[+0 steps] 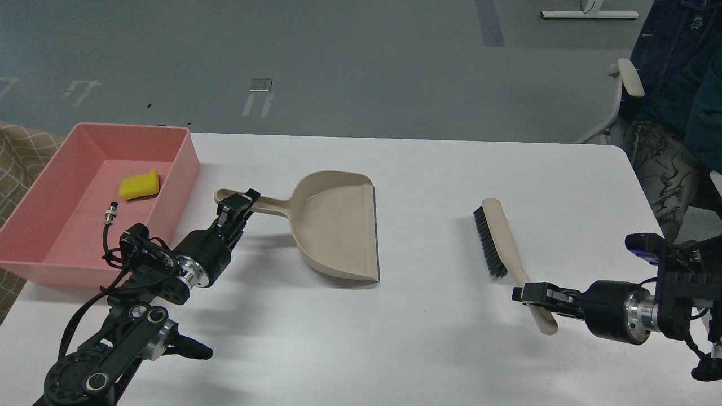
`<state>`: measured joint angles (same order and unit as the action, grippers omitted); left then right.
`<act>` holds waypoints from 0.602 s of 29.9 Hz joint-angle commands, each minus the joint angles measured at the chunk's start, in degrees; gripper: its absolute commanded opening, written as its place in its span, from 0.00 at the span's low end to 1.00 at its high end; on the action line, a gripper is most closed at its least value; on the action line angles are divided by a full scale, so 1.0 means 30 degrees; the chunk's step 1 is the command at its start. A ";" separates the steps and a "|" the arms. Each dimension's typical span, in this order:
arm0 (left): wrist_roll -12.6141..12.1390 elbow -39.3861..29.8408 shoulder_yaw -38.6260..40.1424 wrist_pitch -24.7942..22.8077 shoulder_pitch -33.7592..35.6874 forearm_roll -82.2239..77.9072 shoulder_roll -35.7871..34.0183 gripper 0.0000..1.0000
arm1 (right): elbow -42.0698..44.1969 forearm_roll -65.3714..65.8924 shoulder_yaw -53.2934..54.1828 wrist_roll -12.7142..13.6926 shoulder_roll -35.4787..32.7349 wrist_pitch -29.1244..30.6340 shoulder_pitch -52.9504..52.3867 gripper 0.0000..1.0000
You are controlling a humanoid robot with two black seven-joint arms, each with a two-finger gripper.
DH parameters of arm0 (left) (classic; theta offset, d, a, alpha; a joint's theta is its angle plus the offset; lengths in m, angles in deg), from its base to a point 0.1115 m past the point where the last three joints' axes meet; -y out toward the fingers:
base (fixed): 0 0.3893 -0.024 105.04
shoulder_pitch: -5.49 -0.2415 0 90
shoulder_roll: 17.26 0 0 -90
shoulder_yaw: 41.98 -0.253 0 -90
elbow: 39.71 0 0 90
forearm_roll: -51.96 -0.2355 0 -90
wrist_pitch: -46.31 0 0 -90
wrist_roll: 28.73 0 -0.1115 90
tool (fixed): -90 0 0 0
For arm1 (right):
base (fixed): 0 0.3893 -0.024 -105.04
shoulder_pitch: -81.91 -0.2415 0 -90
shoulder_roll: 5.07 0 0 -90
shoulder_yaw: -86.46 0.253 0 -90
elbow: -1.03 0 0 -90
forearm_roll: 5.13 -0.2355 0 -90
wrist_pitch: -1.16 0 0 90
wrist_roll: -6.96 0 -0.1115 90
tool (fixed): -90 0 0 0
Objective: Sweep and dump garbage into bin
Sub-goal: 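Lower the dustpan back onto the table with the left gripper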
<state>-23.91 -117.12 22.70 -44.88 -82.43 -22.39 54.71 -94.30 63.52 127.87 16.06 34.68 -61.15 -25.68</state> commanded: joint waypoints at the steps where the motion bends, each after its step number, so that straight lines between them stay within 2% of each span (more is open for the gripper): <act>1: -0.0025 0.0108 -0.0929 -0.0042 0.0012 0.0232 -0.0086 1.00 | 0.0045 0.0030 -0.0004 0.0013 0.0052 0.0001 0.0119 0.02; 11: 0.0034 -0.0007 -0.1286 -0.0305 -0.0541 0.0291 -0.0290 1.00 | 0.0191 0.0030 -0.0004 0.0159 0.0052 0.0001 0.0207 0.15; 18: 0.0561 -0.0388 -0.1081 -0.1125 -0.1919 0.0262 -0.0875 1.00 | 0.0133 0.0030 -0.0004 0.0305 -0.0036 -0.0029 0.0295 0.42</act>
<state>-22.63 -117.65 19.10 -47.72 -86.67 -21.57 53.14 -93.79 63.61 127.87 16.68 34.63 -61.15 -24.89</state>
